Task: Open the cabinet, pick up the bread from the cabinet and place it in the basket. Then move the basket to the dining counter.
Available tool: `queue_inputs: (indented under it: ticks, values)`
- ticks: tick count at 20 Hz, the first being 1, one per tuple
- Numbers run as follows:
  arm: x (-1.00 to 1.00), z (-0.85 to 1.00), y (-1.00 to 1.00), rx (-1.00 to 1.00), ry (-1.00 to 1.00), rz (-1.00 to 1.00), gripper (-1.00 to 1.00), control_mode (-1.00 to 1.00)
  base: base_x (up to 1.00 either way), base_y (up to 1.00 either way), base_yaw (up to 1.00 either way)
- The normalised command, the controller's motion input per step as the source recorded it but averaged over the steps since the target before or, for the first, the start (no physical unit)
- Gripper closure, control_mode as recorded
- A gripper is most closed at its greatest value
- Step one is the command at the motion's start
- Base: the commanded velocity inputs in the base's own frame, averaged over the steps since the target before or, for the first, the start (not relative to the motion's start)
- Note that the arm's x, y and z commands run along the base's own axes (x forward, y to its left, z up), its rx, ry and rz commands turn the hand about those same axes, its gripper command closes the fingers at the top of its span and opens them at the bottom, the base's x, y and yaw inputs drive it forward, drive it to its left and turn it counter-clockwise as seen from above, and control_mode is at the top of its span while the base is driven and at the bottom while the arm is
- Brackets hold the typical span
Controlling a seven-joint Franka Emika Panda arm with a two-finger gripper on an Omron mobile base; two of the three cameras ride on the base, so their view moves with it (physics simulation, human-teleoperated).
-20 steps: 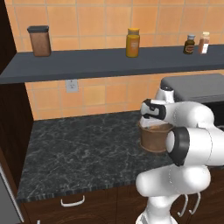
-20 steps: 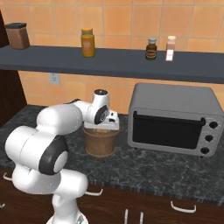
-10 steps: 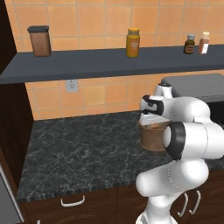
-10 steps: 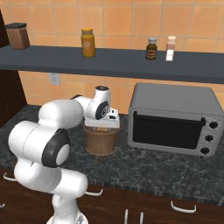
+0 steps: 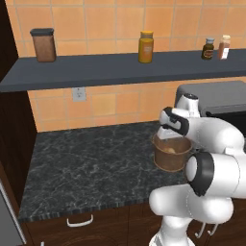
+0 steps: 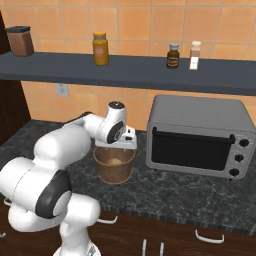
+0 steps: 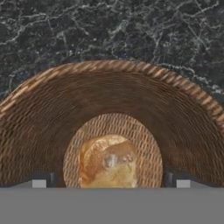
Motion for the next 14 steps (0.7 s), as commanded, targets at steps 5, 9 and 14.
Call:
queue_inputs:
  ticks: [5,9,14]
  values:
    - [-0.39,0.37,-0.02,0.01,-0.10,-0.01,-1.00,-1.00,0.00,0.00,0.00]
    - [-0.48,0.39,-0.13,0.00,0.00,-0.12,-1.00,-1.00,0.00,0.00,0.00]
    - [-0.38,0.21,-0.12,0.01,0.00,-0.27,-1.00,-1.00,0.00,0.00,0.00]
